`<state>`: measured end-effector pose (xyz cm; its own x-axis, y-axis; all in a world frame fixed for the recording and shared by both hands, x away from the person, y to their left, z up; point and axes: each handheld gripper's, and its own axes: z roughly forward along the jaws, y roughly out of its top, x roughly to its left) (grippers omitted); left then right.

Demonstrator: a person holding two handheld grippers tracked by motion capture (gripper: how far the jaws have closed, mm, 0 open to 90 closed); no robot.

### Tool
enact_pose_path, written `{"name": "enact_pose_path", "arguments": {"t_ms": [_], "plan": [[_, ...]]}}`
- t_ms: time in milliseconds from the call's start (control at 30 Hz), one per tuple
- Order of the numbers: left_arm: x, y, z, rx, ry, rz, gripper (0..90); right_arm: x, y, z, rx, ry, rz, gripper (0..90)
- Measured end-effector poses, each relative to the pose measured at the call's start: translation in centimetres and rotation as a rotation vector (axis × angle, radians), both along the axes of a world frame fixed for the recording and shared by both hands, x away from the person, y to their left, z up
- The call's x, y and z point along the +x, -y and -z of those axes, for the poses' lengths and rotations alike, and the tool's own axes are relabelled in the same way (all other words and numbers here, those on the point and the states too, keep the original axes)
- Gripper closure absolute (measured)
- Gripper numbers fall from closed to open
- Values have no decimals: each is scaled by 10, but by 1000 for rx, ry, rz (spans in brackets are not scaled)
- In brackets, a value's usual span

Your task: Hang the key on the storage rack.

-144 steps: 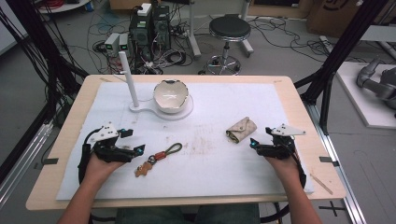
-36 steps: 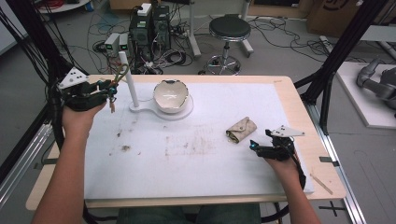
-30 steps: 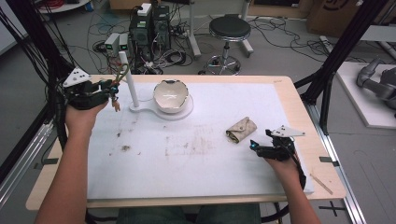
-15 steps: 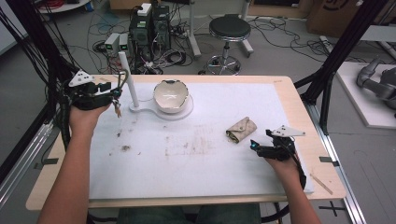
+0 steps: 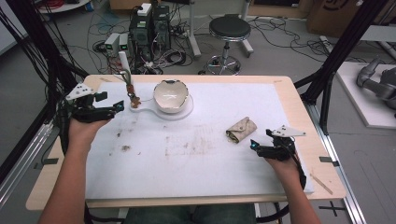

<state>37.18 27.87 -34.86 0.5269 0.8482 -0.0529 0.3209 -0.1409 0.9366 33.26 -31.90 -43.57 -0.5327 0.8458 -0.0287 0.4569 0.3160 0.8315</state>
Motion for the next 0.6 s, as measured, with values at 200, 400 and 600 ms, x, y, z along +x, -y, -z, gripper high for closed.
{"name": "enact_pose_path", "arguments": {"t_ms": [200, 400, 600], "plan": [[-11, 12, 8, 3, 10, 66, 163, 0, 2, 0, 0, -1, -2, 195], [-23, 16, 21, -31, 14, 120, 150, -1, 3, 0, 3, -3, 2, 195], [-31, 19, 31, -41, 4, 149, 146, -2, 6, 1, 8, -4, 7, 195]]}}
